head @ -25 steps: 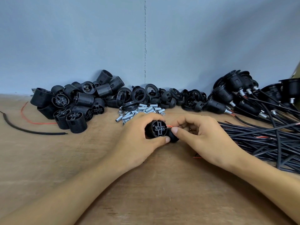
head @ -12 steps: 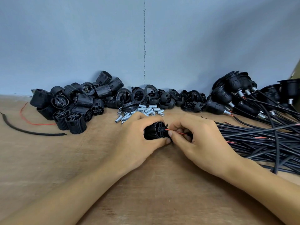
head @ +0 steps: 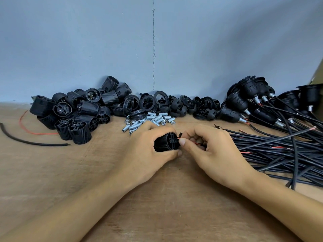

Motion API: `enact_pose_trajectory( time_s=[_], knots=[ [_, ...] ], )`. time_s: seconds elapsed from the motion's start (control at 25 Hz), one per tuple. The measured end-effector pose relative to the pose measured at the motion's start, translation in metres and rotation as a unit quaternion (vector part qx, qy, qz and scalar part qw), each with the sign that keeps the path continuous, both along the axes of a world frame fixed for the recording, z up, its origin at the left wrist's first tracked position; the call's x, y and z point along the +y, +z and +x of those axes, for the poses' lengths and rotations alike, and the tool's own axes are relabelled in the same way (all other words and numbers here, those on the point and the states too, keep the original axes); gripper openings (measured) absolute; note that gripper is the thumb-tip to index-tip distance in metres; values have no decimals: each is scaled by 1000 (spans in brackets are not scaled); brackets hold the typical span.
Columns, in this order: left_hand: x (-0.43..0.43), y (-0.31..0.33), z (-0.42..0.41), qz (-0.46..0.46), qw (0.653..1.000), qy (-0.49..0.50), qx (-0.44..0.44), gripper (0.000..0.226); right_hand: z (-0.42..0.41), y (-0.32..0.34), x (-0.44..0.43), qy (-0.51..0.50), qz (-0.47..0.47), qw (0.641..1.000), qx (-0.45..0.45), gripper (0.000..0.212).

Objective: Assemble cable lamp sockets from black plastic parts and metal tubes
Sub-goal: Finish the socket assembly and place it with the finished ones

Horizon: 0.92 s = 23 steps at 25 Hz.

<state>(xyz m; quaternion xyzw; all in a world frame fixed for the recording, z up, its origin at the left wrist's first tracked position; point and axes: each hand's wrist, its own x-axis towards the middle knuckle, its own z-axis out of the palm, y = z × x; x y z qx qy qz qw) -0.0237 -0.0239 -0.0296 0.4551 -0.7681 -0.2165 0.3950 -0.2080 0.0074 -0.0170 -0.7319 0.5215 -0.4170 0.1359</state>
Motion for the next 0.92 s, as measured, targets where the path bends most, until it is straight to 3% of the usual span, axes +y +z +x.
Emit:
enact_pose_trajectory(
  time_s=[0.36, 0.52, 0.92],
  knots=[
    [1, 1, 0, 9, 1000, -15, -5, 29, -1, 2, -2, 21, 28, 999, 20, 15],
    [0, -3, 1, 9, 1000, -10, -17, 53, -2, 0, -2, 17, 31, 999, 12, 14],
    [-3, -7, 1, 1, 1000, 1, -22, 68, -2, -6, -1, 19, -91, 988, 121, 9]
  ],
)
